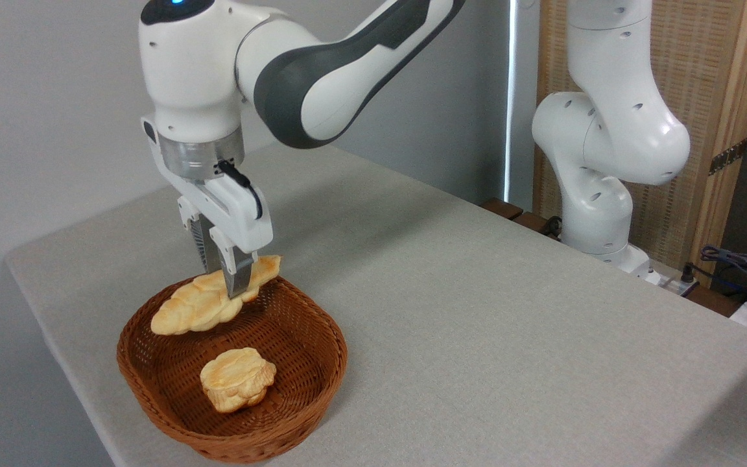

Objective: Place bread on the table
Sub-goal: 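Lift the braided roll out of the basket and carry it beside the basket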

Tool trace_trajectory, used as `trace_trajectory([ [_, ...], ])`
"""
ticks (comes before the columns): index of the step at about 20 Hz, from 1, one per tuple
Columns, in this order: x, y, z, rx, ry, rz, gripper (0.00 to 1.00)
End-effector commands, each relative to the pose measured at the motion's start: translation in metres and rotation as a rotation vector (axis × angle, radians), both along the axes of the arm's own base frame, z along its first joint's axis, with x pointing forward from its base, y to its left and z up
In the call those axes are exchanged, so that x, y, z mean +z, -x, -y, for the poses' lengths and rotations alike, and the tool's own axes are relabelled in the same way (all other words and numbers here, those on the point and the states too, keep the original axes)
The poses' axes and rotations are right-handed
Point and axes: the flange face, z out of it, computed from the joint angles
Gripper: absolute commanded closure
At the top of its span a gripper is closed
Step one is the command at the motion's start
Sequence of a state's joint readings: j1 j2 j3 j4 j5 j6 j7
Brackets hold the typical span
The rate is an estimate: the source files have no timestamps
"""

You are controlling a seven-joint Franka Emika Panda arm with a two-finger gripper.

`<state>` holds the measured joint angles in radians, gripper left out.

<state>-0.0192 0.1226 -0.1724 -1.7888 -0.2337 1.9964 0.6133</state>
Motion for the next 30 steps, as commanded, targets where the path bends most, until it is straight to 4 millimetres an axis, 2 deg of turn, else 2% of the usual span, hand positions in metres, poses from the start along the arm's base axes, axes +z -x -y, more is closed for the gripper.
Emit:
trace_trajectory([
  [1,0.025,0.011,-0.018,0.034,0.022,-0.012,0.56],
  [6,0.049,0.037,-0.035,0.034,0.007,-0.082,0.55],
  [9,0.055,0.063,-0.034,-0.008,-0.02,-0.2,0.55],
  [14,0.041,0.1,-0.035,-0.025,-0.04,-0.29,0.55],
  [16,0.034,0.111,-0.034,-0.03,-0.047,-0.291,0.48],
  [19,0.029,0.131,-0.034,-0.029,-0.053,-0.263,0.48],
  [21,0.022,0.136,-0.028,-0.043,-0.058,-0.281,0.43],
  [22,0.02,0.136,-0.027,-0.043,-0.058,-0.284,0.37],
  [23,0.019,0.136,-0.027,-0.044,-0.059,-0.285,0.21],
  [24,0.017,0.137,-0.026,-0.046,-0.061,-0.291,0.01],
  [30,0.017,0.138,-0.018,-0.075,-0.109,-0.279,0.0],
])
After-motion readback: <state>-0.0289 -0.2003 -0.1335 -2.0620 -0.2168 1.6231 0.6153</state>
